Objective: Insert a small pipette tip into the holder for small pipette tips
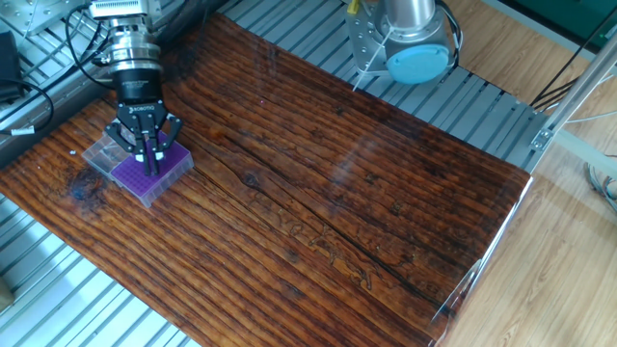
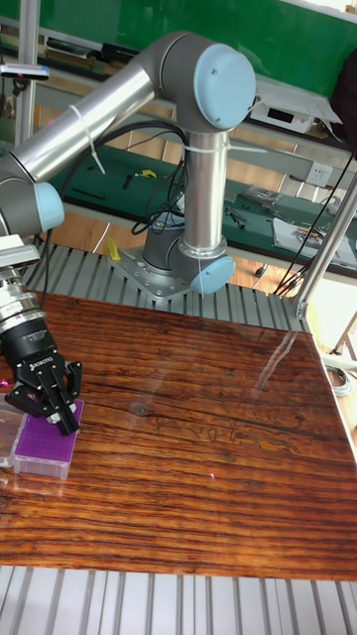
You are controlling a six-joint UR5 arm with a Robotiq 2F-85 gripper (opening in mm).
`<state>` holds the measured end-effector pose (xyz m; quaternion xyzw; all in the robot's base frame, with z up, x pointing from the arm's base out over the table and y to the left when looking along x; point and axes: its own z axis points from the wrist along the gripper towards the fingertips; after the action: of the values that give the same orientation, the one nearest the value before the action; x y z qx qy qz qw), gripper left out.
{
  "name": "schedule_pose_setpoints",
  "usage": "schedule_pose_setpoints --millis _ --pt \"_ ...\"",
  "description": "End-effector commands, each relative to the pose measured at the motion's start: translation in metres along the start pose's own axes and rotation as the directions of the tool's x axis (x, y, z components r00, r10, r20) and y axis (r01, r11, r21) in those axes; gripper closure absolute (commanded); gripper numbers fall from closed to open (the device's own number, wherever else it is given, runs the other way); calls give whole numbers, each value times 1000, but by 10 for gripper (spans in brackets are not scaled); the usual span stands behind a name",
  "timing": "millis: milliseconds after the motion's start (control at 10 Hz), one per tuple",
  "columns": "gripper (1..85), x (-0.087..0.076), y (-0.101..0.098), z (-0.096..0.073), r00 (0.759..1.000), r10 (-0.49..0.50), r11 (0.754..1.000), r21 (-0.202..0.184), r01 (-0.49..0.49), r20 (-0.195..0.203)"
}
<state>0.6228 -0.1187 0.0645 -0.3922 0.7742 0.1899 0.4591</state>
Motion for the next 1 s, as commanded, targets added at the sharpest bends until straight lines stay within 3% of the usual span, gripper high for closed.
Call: schedule_pose_setpoints --millis 0,400,900 --pt "590 -3 -3 -4 1000 -13 1000 -2 13 4" --pt "583 -5 -5 -8 1000 -13 1000 13 13 -25" --pt "610 -40 -6 -4 993 59 995 85 -50 -105"
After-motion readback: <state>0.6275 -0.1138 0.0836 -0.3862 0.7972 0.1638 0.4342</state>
